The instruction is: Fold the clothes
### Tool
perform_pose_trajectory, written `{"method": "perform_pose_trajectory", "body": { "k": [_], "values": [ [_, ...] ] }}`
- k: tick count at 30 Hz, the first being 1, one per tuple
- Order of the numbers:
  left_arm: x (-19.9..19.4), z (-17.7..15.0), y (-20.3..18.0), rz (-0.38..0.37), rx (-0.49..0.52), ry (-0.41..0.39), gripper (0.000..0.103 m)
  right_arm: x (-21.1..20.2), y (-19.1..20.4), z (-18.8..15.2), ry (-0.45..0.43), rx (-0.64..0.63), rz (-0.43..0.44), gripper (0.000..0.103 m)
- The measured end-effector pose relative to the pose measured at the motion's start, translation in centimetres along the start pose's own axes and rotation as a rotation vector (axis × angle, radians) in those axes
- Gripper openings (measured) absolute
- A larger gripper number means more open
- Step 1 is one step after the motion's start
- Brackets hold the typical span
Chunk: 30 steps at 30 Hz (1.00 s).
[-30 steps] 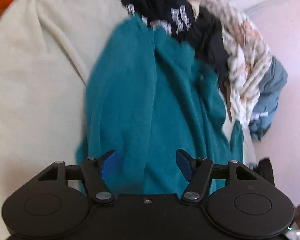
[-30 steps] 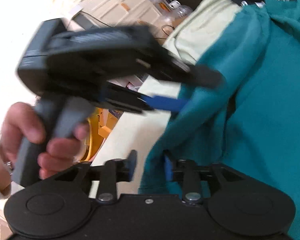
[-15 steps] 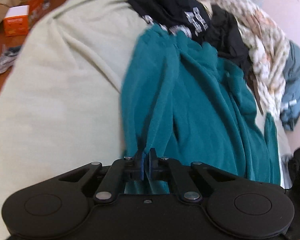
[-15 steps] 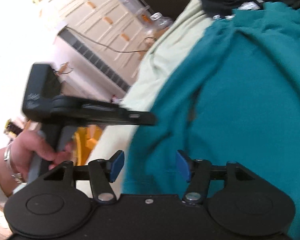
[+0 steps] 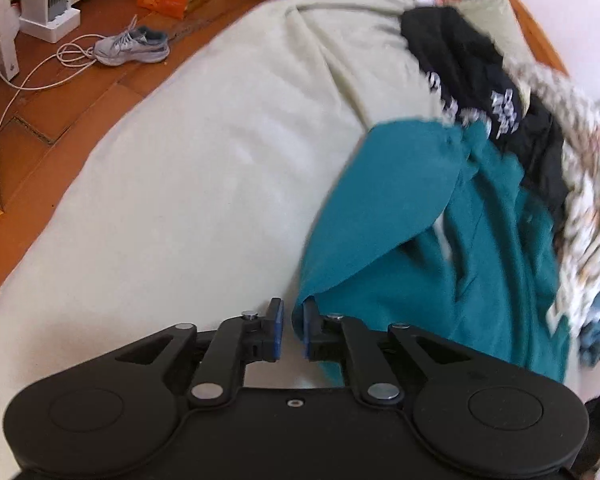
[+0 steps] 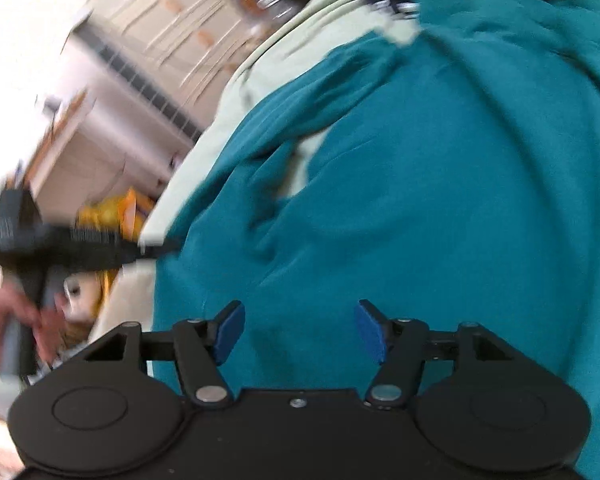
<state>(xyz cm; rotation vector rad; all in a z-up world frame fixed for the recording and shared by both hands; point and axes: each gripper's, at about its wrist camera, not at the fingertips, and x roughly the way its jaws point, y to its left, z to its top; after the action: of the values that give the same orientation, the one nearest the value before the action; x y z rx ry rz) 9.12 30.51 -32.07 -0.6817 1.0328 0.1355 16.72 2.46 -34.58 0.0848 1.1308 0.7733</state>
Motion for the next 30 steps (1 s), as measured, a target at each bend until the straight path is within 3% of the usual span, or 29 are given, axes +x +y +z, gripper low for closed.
{"method": "perform_pose_trajectory", "body": {
  "k": [5, 7, 11, 14, 18, 21, 24, 30],
  "values": [
    [-1.6, 1.3, -5.3, 0.039, 0.247, -0.045, 0.045, 1.0, 0.3, -0.2, 0.028, 0.003, -0.006, 0.067],
    [-1.8, 1.8, -7.5, 0.051, 0.332, -0.081, 0.052, 0.3, -0.1, 0.4, 0.014, 0.021, 0.013, 0.067],
    [0.4, 2.7, -9.9, 0.030, 0.520, -0.123, 0.054, -1.3, -2.4, 1.7, -0.073, 0.045, 0.012, 0.068],
    [4.3, 3.6, -10.5, 0.046, 0.659, -0.076, 0.054, -2.1, -4.1, 3.5, -0.144, 0.106, -0.026, 0.068],
    [7.1, 4.7, -10.5, 0.058, 0.705, -0.032, 0.053, -2.3, -7.1, 7.5, -0.290, 0.229, -0.046, 0.068],
    [7.9, 5.2, -10.3, 0.043, 0.737, -0.016, 0.051, -0.3, -8.6, 10.9, -0.325, 0.252, -0.040, 0.068],
    [8.0, 5.8, -9.8, 0.021, 0.735, 0.009, 0.050, 2.5, -10.1, 14.6, -0.332, 0.279, -0.014, 0.068],
    [7.0, 5.6, -9.9, -0.005, 0.759, 0.036, 0.048, 7.0, -12.5, 17.8, -0.268, 0.329, -0.007, 0.066]
  ]
}}
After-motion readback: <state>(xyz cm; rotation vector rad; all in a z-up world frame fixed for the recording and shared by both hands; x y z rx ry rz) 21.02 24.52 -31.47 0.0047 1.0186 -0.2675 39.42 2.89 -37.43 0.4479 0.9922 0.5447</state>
